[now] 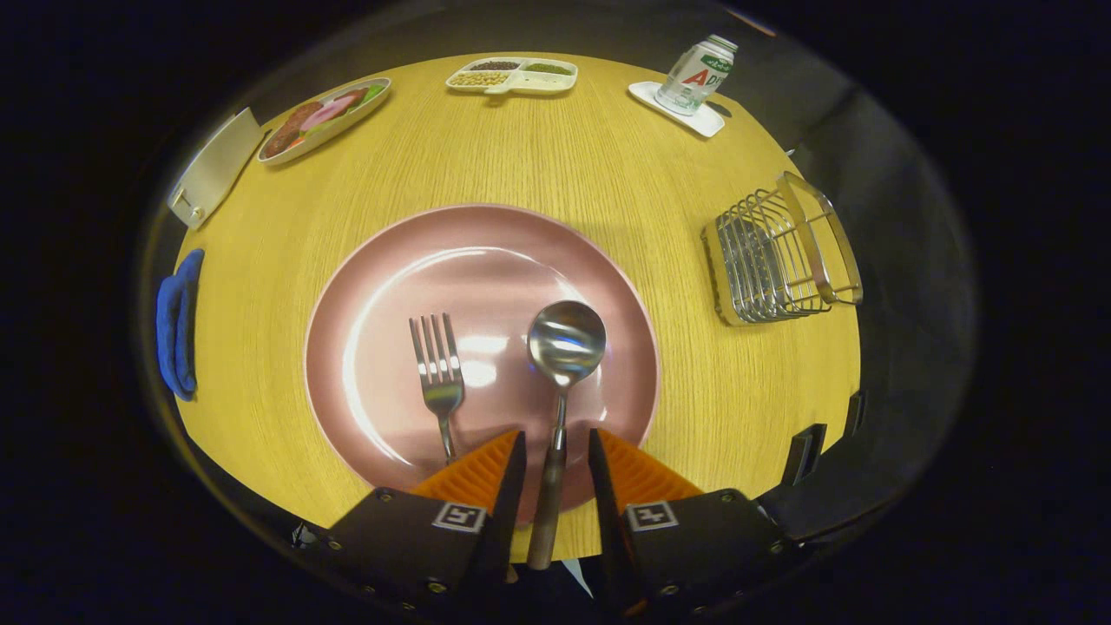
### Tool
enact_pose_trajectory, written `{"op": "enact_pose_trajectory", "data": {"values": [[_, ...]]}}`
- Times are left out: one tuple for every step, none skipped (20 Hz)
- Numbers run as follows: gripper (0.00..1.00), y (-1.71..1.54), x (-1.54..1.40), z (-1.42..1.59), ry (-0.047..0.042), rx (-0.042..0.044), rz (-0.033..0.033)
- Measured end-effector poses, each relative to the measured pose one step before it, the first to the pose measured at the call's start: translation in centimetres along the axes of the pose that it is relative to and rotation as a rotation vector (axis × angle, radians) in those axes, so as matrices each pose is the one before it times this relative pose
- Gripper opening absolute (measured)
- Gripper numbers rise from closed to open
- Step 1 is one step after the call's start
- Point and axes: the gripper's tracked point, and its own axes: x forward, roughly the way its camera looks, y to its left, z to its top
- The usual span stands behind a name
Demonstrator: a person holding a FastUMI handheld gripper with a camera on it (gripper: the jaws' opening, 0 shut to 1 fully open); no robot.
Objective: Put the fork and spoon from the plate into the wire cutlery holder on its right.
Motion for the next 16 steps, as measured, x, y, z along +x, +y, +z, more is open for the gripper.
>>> {"op": "enact_pose_trajectory", "data": {"values": [[0.29,0.050,-0.454,-0.119,-0.00499,0.00191,0.00770],[0.13,-0.305,0.417,0.089,0.00491,0.00501,-0.00490],[0.08,0.193,-0.252,-0.138,0.00355,0.00310,0.01084],[0.06,-0.088,-0.076,0.205,-0.00686,0.00274,0.00294],[0.06,-0.094,-0.165,0.174,-0.00327,0.00062,-0.00364],[0.06,-0.247,-0.265,0.160,-0.00200,-0.00147,-0.00911],[0.06,-0.299,-0.330,0.154,-0.00532,-0.00217,-0.01648],[0.06,-0.327,-0.414,0.358,-0.00802,-0.00027,-0.01016],[0.06,-0.008,-0.371,0.365,-0.01074,0.00031,-0.00275],[0.06,-0.217,-0.451,0.410,-0.00820,-0.00278,-0.00668],[0.06,-0.298,-0.449,0.306,-0.00903,-0.00738,-0.01383],[0.06,-0.345,-0.475,0.329,-0.00693,-0.00942,-0.01194],[0.06,-0.142,-0.409,0.329,-0.00957,-0.00353,-0.01076],[0.06,-0.276,-0.464,0.411,-0.01020,0.00043,-0.00791],[0.06,-0.210,-0.411,0.335,-0.01076,0.00310,-0.00819],[0.06,-0.328,-0.481,0.308,-0.00901,0.00256,-0.00729]]}}
